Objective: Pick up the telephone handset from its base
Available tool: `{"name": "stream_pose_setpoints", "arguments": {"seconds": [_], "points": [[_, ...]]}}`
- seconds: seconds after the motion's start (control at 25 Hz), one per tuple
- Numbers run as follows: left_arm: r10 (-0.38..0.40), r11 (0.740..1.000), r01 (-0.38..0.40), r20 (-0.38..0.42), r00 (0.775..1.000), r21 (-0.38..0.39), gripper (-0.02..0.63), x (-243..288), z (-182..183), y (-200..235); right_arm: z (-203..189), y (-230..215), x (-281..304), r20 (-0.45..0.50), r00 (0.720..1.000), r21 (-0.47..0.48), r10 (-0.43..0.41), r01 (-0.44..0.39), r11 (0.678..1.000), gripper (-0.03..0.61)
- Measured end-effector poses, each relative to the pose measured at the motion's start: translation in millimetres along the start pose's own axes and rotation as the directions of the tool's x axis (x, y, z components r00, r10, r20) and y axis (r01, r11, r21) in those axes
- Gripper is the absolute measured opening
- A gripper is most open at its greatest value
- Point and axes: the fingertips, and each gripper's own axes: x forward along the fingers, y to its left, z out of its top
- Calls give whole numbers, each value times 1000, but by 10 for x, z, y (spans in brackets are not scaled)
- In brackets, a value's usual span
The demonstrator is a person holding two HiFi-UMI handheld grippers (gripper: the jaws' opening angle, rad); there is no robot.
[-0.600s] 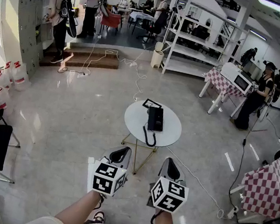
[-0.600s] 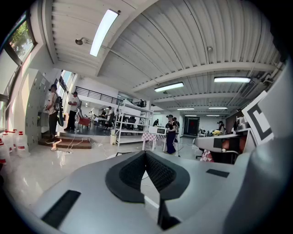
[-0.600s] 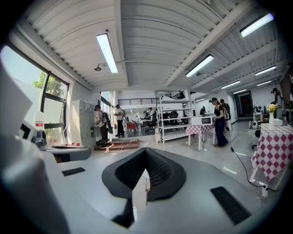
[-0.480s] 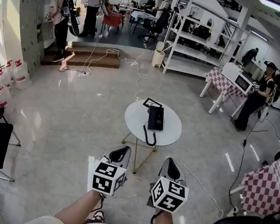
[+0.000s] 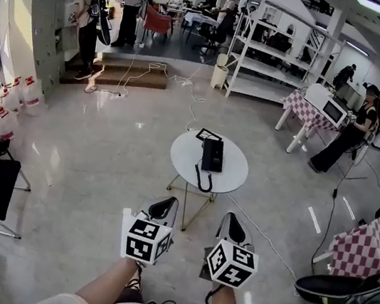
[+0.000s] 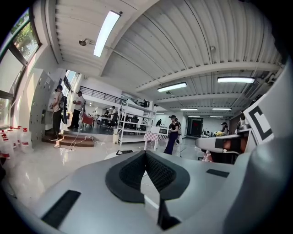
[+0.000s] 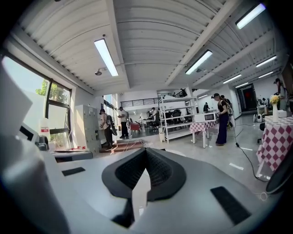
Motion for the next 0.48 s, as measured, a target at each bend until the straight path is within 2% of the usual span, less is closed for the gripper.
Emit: {"name": "stream_pose_setpoints", "arguments": {"seconds": [0.16, 0.48], "points": [[-1, 1000, 1, -19, 1000, 17, 17, 13, -55, -12, -78, -63, 7, -20, 1000, 22, -11, 11, 1000, 23], [-2, 1000, 2, -2, 1000, 13, 17, 303, 18, 60, -83, -237, 211, -27, 999, 26, -40, 40, 999, 23]]}}
